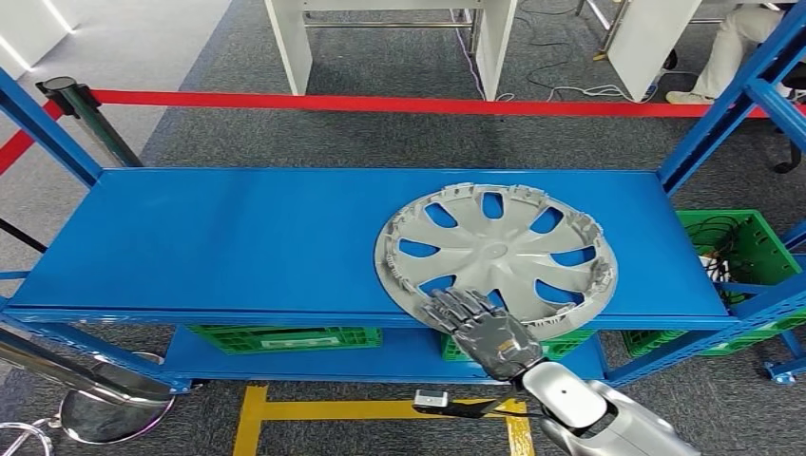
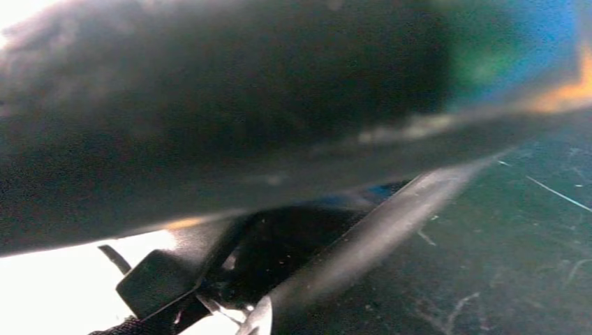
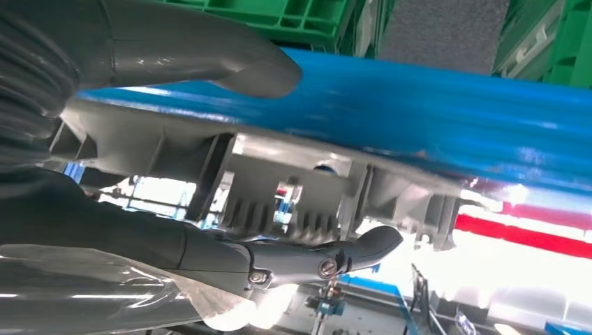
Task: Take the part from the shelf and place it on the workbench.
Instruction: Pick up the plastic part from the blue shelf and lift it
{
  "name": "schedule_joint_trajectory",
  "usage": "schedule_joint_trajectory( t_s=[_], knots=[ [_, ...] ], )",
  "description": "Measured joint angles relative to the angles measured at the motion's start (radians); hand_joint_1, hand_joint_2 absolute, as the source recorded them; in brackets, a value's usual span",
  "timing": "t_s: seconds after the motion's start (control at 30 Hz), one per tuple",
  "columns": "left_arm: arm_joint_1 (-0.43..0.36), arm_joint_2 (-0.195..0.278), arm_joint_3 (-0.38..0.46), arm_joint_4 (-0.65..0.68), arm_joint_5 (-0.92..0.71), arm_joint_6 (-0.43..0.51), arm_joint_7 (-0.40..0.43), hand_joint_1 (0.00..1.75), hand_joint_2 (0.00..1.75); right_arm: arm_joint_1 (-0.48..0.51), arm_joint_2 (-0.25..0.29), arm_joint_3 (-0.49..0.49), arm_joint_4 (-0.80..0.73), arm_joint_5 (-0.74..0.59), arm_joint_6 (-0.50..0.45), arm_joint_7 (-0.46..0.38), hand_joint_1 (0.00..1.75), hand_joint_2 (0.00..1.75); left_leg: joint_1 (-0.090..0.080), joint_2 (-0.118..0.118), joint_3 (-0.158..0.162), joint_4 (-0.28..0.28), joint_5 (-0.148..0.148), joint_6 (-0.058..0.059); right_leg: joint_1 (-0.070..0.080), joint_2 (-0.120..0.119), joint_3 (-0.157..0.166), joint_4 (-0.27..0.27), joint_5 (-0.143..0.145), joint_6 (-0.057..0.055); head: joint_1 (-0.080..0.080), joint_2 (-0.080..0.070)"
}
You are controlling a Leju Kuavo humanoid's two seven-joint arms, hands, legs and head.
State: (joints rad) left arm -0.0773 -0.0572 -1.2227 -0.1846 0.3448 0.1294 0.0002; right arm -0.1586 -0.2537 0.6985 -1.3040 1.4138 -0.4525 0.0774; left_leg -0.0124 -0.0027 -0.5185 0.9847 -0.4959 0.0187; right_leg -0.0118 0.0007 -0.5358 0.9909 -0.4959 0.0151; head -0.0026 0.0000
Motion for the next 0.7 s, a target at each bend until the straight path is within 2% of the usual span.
schedule_joint_trajectory(
  t_s=[0.7],
  knots=[
    [0.001,-0.001,0.0,0.0,0.006,0.003,0.0,0.0,0.0,0.016,0.0,0.005,-0.069,-0.004,-0.026,0.0,0.0,1.75,0.0,0.0,0.0,0.0,0.0,0.0,0.0,0.0,0.0,0.0,0.0,0.0,0.0,0.0]
  ],
)
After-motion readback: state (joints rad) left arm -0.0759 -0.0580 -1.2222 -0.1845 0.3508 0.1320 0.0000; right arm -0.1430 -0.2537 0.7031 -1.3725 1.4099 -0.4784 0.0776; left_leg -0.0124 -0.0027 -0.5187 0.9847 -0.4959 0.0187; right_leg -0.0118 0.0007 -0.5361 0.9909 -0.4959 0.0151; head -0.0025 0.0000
